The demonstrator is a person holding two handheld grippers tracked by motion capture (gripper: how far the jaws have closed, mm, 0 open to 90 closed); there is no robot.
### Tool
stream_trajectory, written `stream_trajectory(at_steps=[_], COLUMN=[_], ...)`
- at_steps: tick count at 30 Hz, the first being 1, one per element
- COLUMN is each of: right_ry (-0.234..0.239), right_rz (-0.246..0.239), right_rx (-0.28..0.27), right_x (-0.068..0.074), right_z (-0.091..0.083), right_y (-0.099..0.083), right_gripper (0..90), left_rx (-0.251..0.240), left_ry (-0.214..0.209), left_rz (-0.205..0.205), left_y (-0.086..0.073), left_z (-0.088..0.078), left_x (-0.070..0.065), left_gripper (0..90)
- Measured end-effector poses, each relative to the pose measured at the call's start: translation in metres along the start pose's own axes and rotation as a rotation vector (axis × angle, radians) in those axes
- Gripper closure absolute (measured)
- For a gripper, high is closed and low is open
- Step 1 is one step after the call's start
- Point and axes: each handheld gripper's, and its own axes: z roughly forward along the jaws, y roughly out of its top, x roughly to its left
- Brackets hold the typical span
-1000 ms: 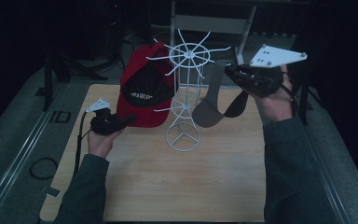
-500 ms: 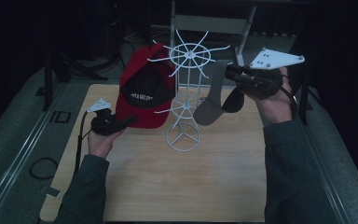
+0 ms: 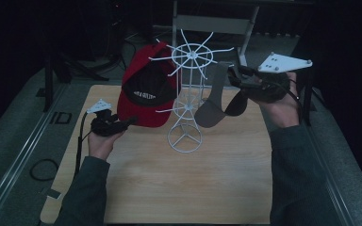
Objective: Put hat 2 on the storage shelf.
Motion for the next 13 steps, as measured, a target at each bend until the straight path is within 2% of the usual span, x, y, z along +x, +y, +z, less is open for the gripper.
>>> stream_trajectory(at_steps=[6, 13], right_ry=[0.001, -0.003], right_rz=[0.016, 0.023], right_rx=[0.010, 0.018], right_x=[-0.001, -0.001], right_z=[-0.002, -0.007], right_y=[-0.005, -0.011], right_gripper=[42.6, 39.8], left_rx=[-0.006, -0.017], left_ry=[0.012, 0.030], left_rz=[0.010, 0.021], left_y=[0.000, 0.001], left_z=[-0.002, -0.007], left_x=[0.000, 0.001], left_gripper=[50.5, 49.1])
